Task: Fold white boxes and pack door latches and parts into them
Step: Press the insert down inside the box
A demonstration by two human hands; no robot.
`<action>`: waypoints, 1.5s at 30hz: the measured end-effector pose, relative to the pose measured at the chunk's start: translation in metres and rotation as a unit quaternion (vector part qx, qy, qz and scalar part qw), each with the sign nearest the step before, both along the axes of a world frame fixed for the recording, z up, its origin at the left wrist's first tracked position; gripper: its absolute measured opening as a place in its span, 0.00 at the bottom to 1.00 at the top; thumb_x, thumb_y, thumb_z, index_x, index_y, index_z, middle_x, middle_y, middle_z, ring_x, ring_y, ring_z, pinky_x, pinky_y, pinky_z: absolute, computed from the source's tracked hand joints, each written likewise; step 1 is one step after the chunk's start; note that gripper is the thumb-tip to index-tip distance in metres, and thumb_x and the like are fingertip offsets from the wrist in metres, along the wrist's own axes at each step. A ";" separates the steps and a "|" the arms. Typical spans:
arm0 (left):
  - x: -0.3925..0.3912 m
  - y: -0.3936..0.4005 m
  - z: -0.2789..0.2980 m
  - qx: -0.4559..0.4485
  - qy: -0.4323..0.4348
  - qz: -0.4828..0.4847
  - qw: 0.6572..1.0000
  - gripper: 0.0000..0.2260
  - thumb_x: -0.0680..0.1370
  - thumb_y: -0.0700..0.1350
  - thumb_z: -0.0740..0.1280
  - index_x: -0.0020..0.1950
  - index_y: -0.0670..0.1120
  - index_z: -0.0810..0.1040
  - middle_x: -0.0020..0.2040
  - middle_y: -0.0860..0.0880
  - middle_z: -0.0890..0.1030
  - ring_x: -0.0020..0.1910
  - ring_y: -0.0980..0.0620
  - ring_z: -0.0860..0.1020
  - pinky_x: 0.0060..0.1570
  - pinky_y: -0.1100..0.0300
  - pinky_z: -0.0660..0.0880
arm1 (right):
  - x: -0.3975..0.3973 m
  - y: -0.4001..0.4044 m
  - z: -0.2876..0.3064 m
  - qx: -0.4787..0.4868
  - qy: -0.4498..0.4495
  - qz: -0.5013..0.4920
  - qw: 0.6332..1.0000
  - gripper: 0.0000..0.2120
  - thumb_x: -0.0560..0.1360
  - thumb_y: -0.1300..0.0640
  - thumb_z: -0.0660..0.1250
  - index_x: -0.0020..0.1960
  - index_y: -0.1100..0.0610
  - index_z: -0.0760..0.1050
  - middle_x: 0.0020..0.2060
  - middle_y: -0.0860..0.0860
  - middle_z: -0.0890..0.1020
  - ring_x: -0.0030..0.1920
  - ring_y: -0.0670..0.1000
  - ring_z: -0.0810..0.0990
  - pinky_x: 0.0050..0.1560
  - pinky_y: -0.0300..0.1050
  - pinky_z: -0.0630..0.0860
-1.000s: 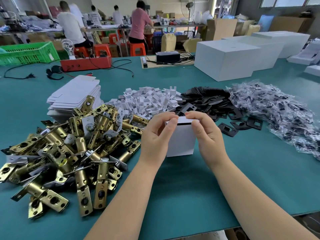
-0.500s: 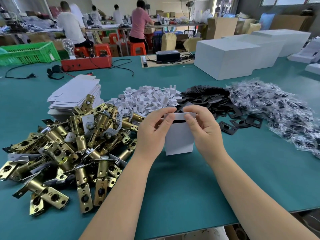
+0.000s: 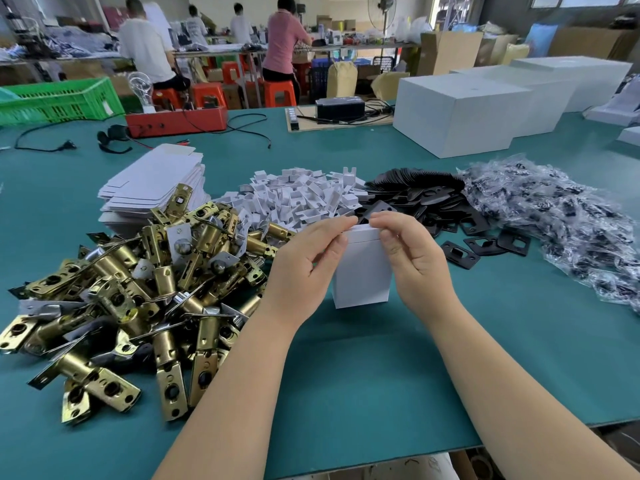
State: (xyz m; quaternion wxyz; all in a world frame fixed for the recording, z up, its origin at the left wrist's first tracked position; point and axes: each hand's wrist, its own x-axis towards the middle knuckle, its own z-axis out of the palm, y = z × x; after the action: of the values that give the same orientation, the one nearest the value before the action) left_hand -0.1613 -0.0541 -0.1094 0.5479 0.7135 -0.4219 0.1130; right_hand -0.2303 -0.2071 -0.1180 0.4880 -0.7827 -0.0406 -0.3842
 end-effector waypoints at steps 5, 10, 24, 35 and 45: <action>0.000 0.003 0.000 0.019 -0.032 0.030 0.999 0.12 0.79 0.43 0.65 0.60 0.47 0.82 0.62 0.49 0.80 0.62 0.57 0.77 0.60 0.66 0.73 | 0.000 0.003 -0.001 -0.011 -0.001 -0.015 1.000 0.09 0.79 0.60 0.58 0.54 0.51 0.75 0.56 0.49 0.77 0.60 0.39 0.73 0.61 0.32 0.67; -0.001 0.001 -0.002 0.001 -0.042 0.045 0.998 0.12 0.76 0.39 0.70 0.59 0.44 0.82 0.58 0.49 0.80 0.56 0.55 0.79 0.55 0.65 0.77 | -0.005 0.000 -0.005 -0.060 0.007 -0.048 0.997 0.10 0.74 0.59 0.67 0.55 0.57 0.78 0.59 0.50 0.74 0.60 0.44 0.74 0.59 0.44 0.73; 0.004 -0.001 -0.003 -0.080 0.244 -0.002 0.966 0.19 0.70 0.41 0.73 0.51 0.64 0.80 0.48 0.56 0.82 0.42 0.56 0.82 0.41 0.61 0.79 | 0.000 -0.016 -0.021 0.136 0.298 0.110 0.938 0.24 0.70 0.67 0.73 0.59 0.47 0.73 0.49 0.45 0.85 0.52 0.49 0.82 0.51 0.37 0.77; -0.020 -0.023 -0.008 -0.124 0.577 0.033 0.807 0.22 0.75 0.37 0.70 0.64 0.44 0.64 0.58 0.42 0.70 0.53 0.44 0.78 0.34 0.54 0.81 | 0.005 -0.018 -0.020 0.356 0.209 -0.144 0.899 0.16 0.72 0.46 0.70 0.47 0.59 0.78 0.42 0.51 0.82 0.42 0.53 0.78 0.44 0.51 0.75; -0.007 -0.009 -0.015 0.283 0.218 0.162 0.920 0.33 0.71 0.55 0.73 0.71 0.45 0.64 0.64 0.48 0.74 0.62 0.47 0.73 0.56 0.54 0.73 | -0.004 -0.008 -0.016 -0.021 0.363 -0.034 0.931 0.32 0.74 0.52 0.68 0.76 0.51 0.61 0.68 0.46 0.71 0.66 0.48 0.70 0.56 0.38 0.66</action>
State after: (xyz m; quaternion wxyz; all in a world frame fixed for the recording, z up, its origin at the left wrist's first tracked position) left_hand -0.1681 -0.0629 -0.1240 0.3757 0.9043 -0.1852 -0.0822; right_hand -0.2341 -0.2153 -0.1343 0.4398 -0.8795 0.1583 -0.0890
